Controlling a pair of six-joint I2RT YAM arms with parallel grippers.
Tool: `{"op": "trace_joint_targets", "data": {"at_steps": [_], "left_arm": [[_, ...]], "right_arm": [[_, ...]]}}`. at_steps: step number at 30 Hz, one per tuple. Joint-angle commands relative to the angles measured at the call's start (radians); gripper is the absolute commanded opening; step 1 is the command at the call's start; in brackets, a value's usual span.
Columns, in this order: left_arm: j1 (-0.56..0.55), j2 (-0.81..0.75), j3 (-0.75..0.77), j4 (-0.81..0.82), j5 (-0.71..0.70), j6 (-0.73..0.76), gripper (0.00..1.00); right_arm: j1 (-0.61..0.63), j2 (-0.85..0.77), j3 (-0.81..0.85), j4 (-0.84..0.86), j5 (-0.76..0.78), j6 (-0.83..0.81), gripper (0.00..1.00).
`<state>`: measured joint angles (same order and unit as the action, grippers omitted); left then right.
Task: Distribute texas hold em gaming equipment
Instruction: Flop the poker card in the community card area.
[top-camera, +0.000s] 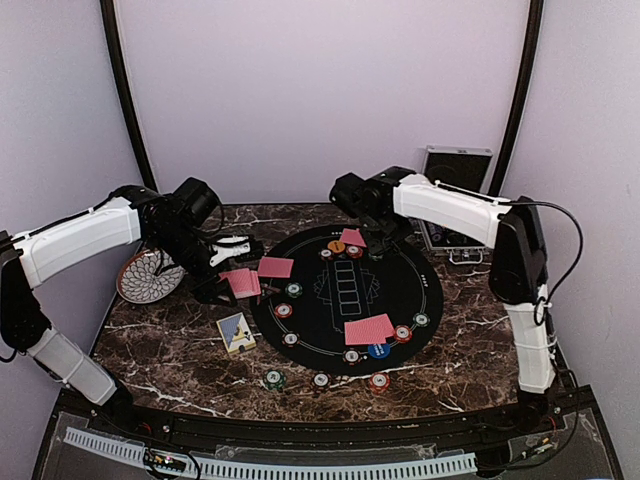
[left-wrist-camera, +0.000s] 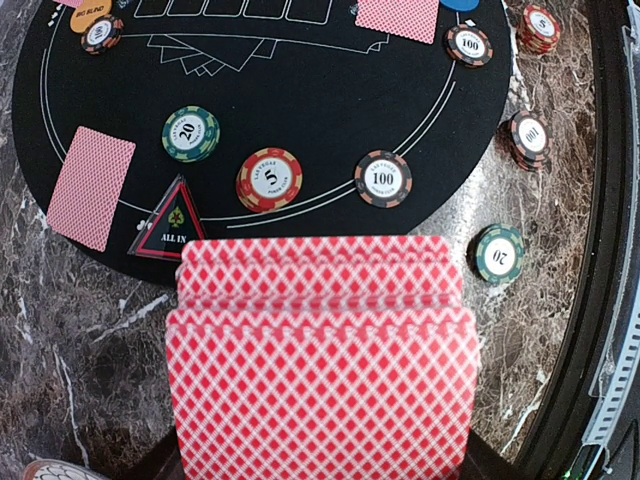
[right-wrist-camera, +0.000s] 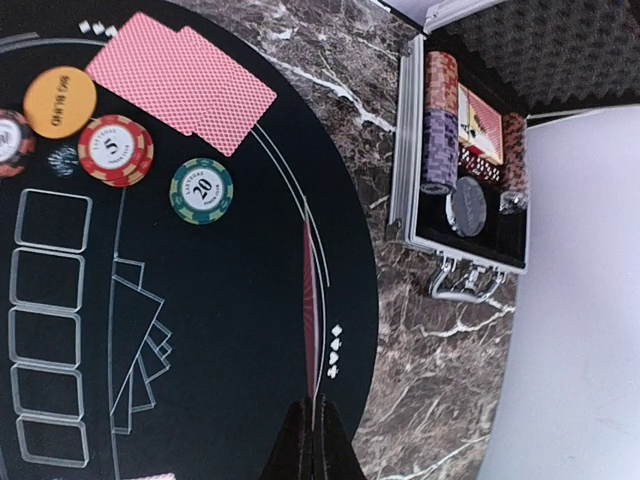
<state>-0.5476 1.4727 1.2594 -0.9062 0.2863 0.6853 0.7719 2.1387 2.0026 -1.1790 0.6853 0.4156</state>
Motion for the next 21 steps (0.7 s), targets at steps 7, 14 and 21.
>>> {"op": "trace_joint_targets", "data": {"at_steps": [7, 14, 21], "left_arm": [[0.005, -0.033, 0.009, 0.003, 0.009, 0.003, 0.00], [0.006, -0.035, 0.018, 0.002, 0.014, 0.001, 0.00], [0.006, -0.028, 0.032, 0.001, 0.023, -0.001, 0.00]], "right_arm": [[0.074, 0.310, 0.287, -0.165, 0.195, -0.008, 0.00], [0.089, 0.417, 0.383, -0.118, 0.025, -0.039, 0.00], [0.089, 0.441, 0.393, -0.018, -0.184, -0.055, 0.00]]}}
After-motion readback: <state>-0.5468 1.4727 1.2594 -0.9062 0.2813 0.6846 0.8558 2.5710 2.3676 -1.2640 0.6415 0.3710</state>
